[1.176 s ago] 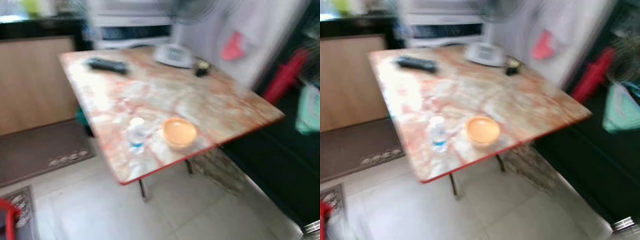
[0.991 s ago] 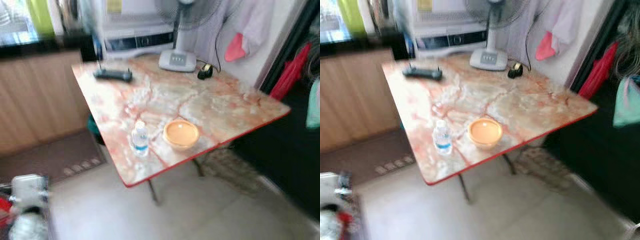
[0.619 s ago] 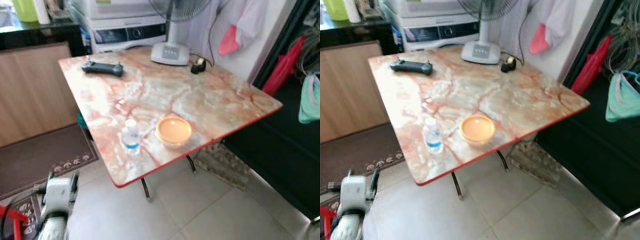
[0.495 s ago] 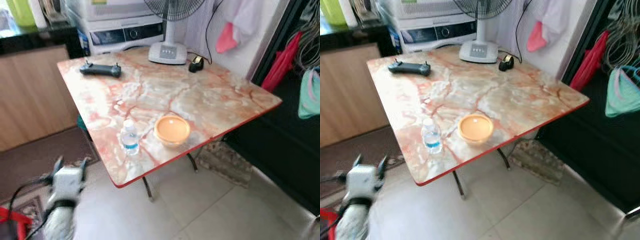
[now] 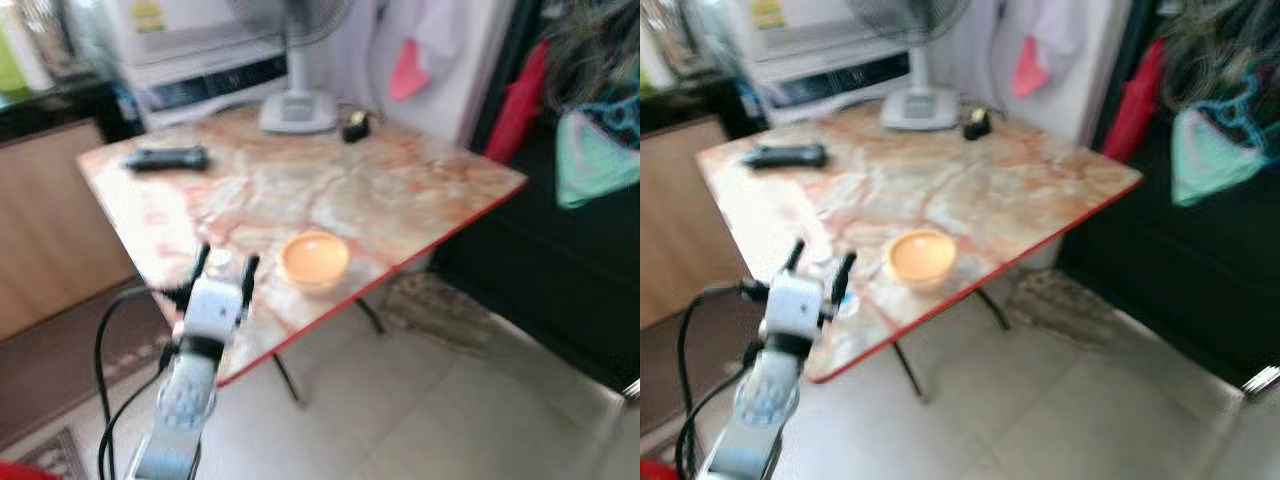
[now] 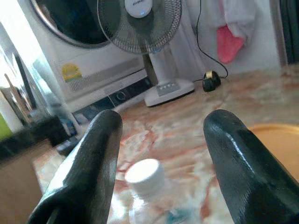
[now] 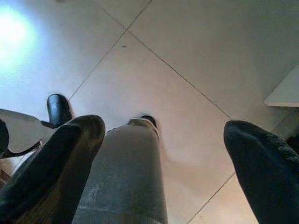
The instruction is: Restocking fridge
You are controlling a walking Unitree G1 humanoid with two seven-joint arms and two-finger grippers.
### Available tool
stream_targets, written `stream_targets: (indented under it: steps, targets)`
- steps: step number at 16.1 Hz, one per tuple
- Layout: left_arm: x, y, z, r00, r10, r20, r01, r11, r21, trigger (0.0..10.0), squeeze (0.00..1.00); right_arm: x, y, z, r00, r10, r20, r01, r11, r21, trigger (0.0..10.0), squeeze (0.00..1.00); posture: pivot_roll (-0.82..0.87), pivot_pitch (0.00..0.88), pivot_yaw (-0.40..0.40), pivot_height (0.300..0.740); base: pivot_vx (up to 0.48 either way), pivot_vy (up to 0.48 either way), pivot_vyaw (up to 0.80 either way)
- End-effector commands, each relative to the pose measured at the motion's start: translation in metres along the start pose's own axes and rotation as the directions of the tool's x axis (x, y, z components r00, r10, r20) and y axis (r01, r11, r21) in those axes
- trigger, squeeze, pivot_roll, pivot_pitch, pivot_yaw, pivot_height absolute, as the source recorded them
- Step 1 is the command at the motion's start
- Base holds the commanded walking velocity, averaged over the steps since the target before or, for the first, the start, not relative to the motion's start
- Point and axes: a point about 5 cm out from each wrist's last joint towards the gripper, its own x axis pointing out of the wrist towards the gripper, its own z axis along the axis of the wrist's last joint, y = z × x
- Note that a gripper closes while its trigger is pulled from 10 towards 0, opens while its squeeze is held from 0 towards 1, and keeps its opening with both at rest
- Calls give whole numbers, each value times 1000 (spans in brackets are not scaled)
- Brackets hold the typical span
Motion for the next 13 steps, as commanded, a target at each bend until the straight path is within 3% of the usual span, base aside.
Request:
stream_targets:
  steps: [1,2,5,9,10,13]
  targets:
    - [2,5,3,999,44,-14,-44,998,-46,10000,0,0,4,-7,999,7,-32,-7,1000,-4,10000,0,161,0,-53,740,0,0,0]
    - [5,3,13,1000,24,-3,-24,996,-83,10000,0,0,8,-6,999,25,-26,-25,1000,-16,10000,0,163,0,-58,740,0,0,0]
    - [4,6,13,998,46,-43,-50,993,-109,10000,0,0,10,-5,999,33,-12,-33,999,-21,10000,0,152,0,-62,740,0,0,0]
    - [13,14,22,997,66,-38,-69,994,-86,10000,0,-1,-5,1,1000,-1,9,1,999,-34,10000,0,219,0,-45,740,0,0,0]
    - [16,17,24,997,65,-30,-67,995,-73,10000,0,-2,-12,2,1000,-20,20,20,1000,-4,10000,0,217,0,-43,740,0,0,0]
    - [14,29,25,995,97,-32,-99,993,-69,10000,0,-3,-20,1,1000,-13,24,13,1000,-17,10000,0,185,0,-62,740,0,0,0]
